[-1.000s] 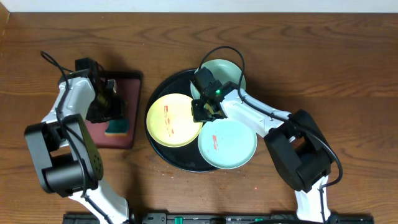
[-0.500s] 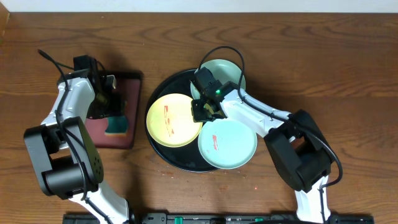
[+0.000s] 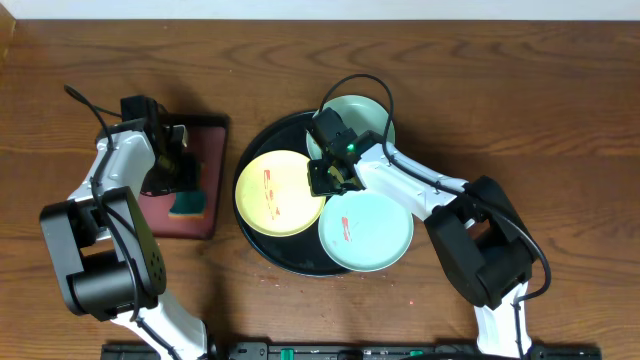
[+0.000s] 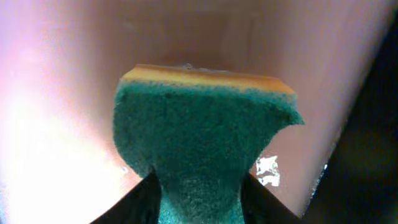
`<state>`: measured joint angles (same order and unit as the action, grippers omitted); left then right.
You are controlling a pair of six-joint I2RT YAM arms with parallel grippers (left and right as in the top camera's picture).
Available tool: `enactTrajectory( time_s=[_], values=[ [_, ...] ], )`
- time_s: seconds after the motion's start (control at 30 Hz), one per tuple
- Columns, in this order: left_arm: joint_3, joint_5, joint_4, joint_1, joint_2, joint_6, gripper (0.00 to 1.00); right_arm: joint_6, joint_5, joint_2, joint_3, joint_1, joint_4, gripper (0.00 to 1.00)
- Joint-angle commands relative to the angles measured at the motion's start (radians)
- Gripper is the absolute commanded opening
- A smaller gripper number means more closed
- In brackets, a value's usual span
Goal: Clean dirty plates on tray and stack at the side
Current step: 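Grasp the green sponge with the left gripper, pinch the yellow plate rim with the right, then wipe the yellow plate with the sponge held in the left gripper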
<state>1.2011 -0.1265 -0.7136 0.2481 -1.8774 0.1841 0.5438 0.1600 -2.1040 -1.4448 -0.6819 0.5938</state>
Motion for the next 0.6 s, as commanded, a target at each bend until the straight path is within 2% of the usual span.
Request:
enactTrajectory(
  time_s=[0.0,0.1,0.17,0.37,0.57],
  values=[
    [-0.022,-0.012,-0.002,0.001,0.001,-0.002,0.28,-0.014,0.005,-0.021,-0.012,0.009,-0.004,0.01],
    [-0.022,-0.012,0.002,0.001,0.002,-0.005,0.19,-0.014,0.005,-0.021,-0.012,0.009,-0.004,0.01],
    [-0.022,-0.012,0.002,0.001,0.002,-0.006,0.08,-0.014,0.005,-0.021,-0.012,0.009,-0.004,0.01],
    [-0.008,-0.012,-0.01,0.001,0.003,-0.055,0.08,-0.014,0.005,-0.021,-0.012,0.009,-0.004,0.01],
    [0.089,-0.015,-0.11,0.001,0.079,-0.124,0.07,-0.014,0.005,-0.021,-0.012,0.011,-0.003,0.01]
  ],
)
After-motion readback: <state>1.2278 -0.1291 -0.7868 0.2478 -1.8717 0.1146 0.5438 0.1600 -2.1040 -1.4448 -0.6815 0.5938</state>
